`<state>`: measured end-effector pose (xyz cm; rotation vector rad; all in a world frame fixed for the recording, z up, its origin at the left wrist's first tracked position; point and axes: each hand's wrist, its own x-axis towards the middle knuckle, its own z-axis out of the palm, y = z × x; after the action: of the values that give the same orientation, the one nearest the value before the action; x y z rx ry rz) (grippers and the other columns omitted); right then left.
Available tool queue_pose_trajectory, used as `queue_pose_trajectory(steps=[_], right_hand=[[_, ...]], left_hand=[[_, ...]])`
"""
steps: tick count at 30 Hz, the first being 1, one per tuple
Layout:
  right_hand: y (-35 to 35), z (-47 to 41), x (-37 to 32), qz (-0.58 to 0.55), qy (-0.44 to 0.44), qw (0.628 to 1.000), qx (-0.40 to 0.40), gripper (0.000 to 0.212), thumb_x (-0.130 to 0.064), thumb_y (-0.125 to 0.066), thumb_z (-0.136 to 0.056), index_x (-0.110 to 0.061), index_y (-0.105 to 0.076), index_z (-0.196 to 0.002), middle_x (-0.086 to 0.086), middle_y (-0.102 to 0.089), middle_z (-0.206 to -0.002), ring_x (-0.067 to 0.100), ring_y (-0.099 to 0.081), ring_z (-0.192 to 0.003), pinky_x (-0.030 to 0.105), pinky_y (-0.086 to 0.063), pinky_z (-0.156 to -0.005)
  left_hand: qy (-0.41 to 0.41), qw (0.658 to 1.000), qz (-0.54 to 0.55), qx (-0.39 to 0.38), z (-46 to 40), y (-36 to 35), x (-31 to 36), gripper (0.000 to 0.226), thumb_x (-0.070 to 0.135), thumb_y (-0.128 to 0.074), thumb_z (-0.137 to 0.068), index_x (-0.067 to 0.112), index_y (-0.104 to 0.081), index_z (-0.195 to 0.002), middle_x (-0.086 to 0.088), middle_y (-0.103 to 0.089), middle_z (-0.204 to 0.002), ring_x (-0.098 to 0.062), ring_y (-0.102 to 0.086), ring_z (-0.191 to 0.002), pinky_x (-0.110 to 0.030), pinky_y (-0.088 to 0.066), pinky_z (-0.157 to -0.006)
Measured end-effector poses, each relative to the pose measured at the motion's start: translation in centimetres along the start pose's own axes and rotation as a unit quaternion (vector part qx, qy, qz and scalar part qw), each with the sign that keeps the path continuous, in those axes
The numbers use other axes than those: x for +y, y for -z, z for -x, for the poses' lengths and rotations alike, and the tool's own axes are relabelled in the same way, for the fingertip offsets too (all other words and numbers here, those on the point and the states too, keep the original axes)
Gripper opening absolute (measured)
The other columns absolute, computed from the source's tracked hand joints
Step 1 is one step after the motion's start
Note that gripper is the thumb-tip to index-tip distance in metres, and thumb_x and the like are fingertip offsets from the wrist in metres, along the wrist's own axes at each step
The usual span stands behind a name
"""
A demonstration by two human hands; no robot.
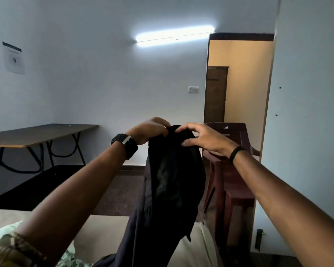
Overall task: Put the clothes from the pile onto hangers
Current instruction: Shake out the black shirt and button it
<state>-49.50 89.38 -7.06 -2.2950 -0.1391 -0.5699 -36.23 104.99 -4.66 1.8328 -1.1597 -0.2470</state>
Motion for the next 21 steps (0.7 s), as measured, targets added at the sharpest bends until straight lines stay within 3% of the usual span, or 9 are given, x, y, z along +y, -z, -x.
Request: queue_pose_trajectory(steps=[3,5,8,11,14,16,21], right_hand=[[0.2,0.7,0.7,-0.243,-0.033,0.969,-0.028,0.029,0.003,-0.058,-0.088,-0.007,-0.061,-0.114,0.012,-0.062,-0.115,0.02,-0.06,-0.107,0.026,-0.051,-0.094],[0.3,1.0,1.3,-0.315,-0.051,0.947,-0.039,0.026,0.001,-0.051,-0.091,-0.006,-0.061,-0.115,0.012,-0.065,-0.106,0.02,-0.065,-0.094,0.026,-0.054,-0.083],[-0.1,0.9,1.8,-0.308,-0.069,0.949,0.002,0.02,0.004,-0.049,-0.093,-0.012,-0.058,-0.102,0.009,-0.065,-0.09,0.013,-0.065,-0.073,0.021,-0.054,-0.067],[-0.9,0.5,2.8,-0.267,-0.127,0.954,0.05,0.021,0.006,-0.052,-0.092,-0.012,-0.046,-0.101,0.01,-0.063,-0.086,0.014,-0.062,-0.067,0.022,-0.052,-0.058],[-1.1,0.6,4.0,-0.202,-0.209,0.957,0.008,0.013,-0.003,-0.048,-0.097,-0.006,-0.055,-0.107,0.008,-0.062,-0.089,0.013,-0.061,-0.067,0.025,-0.053,-0.06],[-0.4,0.6,4.5,-0.193,-0.233,0.953,-0.006,0.019,-0.005,-0.045,-0.099,-0.004,-0.06,-0.11,0.007,-0.064,-0.092,0.015,-0.063,-0.07,0.031,-0.053,-0.065],[3.1,0.3,2.9,-0.255,-0.195,0.947,0.016,0.018,-0.01,-0.045,-0.099,-0.01,-0.06,-0.088,0.002,-0.062,-0.078,0.009,-0.064,-0.058,0.023,-0.052,-0.052]], left_hand=[[0.052,0.997,0.056,-0.011,-1.1,0.7,0.8,0.008,0.005,-0.046,-0.071,0.004,-0.052,-0.075,-0.011,-0.045,-0.068,-0.023,-0.042,-0.058,-0.029,-0.032,-0.052],[0.095,0.99,0.102,-0.035,-1.6,1.0,1.4,0.009,0.017,-0.051,-0.069,0.009,-0.05,-0.074,-0.012,-0.047,-0.073,-0.024,-0.046,-0.064,-0.032,-0.038,-0.058],[0.116,0.983,0.137,-0.035,-2.5,1.0,2.1,0.02,0.018,-0.045,-0.087,0.013,-0.045,-0.068,-0.007,-0.045,-0.068,-0.019,-0.044,-0.058,-0.027,-0.038,-0.053],[0.113,0.98,0.164,-0.028,-3.5,1.0,2.0,0.029,0.016,-0.044,-0.092,0.014,-0.043,-0.064,-0.004,-0.044,-0.062,-0.015,-0.043,-0.051,-0.025,-0.037,-0.049],[0.094,0.981,0.165,-0.037,-3.8,1.8,2.0,0.025,0.016,-0.047,-0.095,0.01,-0.053,-0.071,-0.003,-0.058,-0.059,-0.012,-0.054,-0.049,-0.021,-0.045,-0.047],[0.08,0.986,0.143,-0.038,-3.7,2.5,1.9,0.018,0.016,-0.054,-0.094,0.006,-0.061,-0.081,-0.006,-0.066,-0.069,-0.013,-0.061,-0.054,-0.021,-0.052,-0.05],[0.066,0.976,0.198,-0.07,-3.4,4.8,1.5,0.016,0.019,-0.056,-0.094,0.005,-0.063,-0.093,-0.006,-0.07,-0.081,-0.012,-0.067,-0.067,-0.025,-0.057,-0.066]])
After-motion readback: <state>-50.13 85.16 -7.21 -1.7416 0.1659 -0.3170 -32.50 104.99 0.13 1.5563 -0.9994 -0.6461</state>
